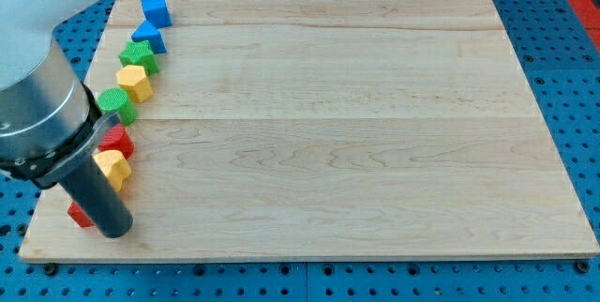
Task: Move your arm towards top center of the board
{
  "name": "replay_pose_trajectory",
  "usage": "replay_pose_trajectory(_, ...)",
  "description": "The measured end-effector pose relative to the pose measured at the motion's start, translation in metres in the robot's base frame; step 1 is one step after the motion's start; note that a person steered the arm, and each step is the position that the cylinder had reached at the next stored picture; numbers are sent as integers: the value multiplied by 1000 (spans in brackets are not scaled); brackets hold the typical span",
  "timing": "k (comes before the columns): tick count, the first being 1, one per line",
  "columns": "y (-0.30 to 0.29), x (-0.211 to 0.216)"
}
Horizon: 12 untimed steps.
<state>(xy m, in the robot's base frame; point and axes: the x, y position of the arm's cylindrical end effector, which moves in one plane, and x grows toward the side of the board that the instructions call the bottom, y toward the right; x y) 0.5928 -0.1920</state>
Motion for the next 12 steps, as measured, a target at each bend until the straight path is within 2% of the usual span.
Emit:
replay_pose_trajectory(6,34,7)
replay_pose_trajectory(7,34,26)
replay_pose_trajectory(9,44,13)
replay_pose_trajectory(10,76,-53)
replay_pose_trajectory(11,111,-149)
replay_pose_trajectory(12,129,-272)
